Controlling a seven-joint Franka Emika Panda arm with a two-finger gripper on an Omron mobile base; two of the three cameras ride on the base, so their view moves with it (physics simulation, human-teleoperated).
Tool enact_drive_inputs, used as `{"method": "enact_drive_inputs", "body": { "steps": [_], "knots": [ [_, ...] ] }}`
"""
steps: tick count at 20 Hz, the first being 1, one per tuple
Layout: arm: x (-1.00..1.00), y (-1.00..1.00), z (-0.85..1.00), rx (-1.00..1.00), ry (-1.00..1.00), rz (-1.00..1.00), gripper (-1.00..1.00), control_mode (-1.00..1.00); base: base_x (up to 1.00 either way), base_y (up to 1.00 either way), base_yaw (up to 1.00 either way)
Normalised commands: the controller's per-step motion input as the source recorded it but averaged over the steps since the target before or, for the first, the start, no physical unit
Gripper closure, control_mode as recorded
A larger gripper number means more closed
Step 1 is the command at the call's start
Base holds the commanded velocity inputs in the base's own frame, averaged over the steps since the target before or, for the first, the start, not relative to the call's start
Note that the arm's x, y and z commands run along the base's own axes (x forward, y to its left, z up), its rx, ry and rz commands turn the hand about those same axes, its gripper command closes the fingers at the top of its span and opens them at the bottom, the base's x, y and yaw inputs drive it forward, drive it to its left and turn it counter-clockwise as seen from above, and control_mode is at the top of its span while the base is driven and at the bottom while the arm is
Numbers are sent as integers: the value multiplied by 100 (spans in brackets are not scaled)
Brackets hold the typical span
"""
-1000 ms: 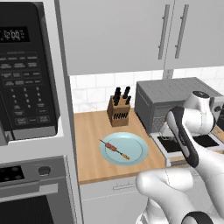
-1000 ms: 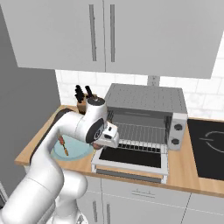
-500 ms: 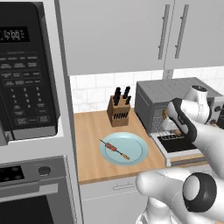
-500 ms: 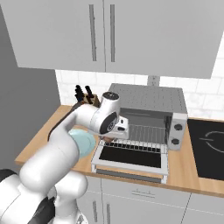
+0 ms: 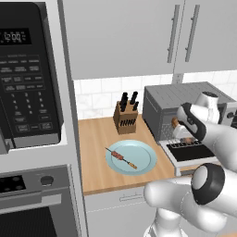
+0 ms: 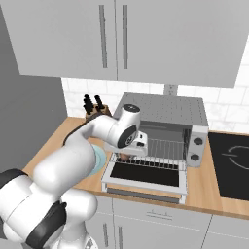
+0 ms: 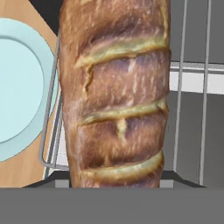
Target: Pick up the kebab skewer and baguette bread, and place them inside the toaster oven. Close the toaster oven door and start by setting the timer.
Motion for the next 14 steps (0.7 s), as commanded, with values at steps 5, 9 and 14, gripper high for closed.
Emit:
{"method": "enact_drive_inputs", "body": {
  "steps": [5, 9, 14],
  "knots": [
    [1, 0, -19, 0, 0, 0, 100, -100, 0, 0, 0],
    [1, 0, -7, 0, 0, 0, 100, -100, 0, 0, 0],
    [6, 0, 0, 0, 0, 0, 100, -100, 0, 0, 0]
  ]
}}
